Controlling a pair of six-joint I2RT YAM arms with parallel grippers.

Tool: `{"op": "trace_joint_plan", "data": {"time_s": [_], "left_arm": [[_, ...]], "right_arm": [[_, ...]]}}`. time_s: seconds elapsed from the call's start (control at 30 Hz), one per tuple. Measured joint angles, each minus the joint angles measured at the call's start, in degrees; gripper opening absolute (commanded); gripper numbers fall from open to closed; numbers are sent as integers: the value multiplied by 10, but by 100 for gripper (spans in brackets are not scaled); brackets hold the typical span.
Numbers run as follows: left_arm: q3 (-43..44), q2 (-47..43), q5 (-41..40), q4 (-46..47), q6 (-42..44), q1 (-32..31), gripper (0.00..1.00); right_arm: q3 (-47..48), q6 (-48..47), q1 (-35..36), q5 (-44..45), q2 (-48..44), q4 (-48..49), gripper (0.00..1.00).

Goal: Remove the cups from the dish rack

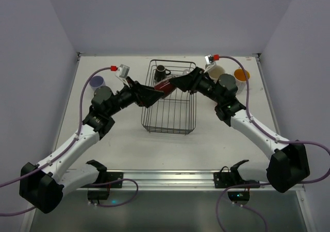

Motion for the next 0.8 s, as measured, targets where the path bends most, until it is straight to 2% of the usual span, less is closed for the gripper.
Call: {"op": "trace_joint_plan", "data": {"time_s": [0.1,0.23,0.37,0.47,0.5,0.53,0.57,0.63,0.67,0.7,0.77,0.8], "left_arm": [[0,0,9,26,-12,0,81],[0,4,21,54,-26,0,77],[-6,19,31,80,-41,0,66],[-11,29,31,86,-50,0,38],[-11,30,26,85,-49,0,22],[-11,31,22,82,-49,1,16],[-10,31,24,85,-50,1,8],[-4,26,16,78,-40,0,1],[-1,26,12,68,-35,0,0],[4,26,7,53,-27,0,0],[21,26,-18,12,-5,-5,0],[34,27,-37,-15,9,-5,0]], "right_arm": [[-14,40,2,-23,2,36,15],[-28,83,6,-45,9,95,16],[-38,124,10,-53,30,147,17],[-39,146,20,-56,55,169,20],[-39,153,24,-57,63,177,22],[-39,161,28,-60,68,187,24],[-40,166,30,-55,72,191,35],[-47,176,29,-46,77,204,51],[-50,176,29,-43,77,207,58],[-53,176,29,-40,77,208,70],[-62,179,31,-44,77,209,84],[-65,177,33,-46,76,209,98]]}}
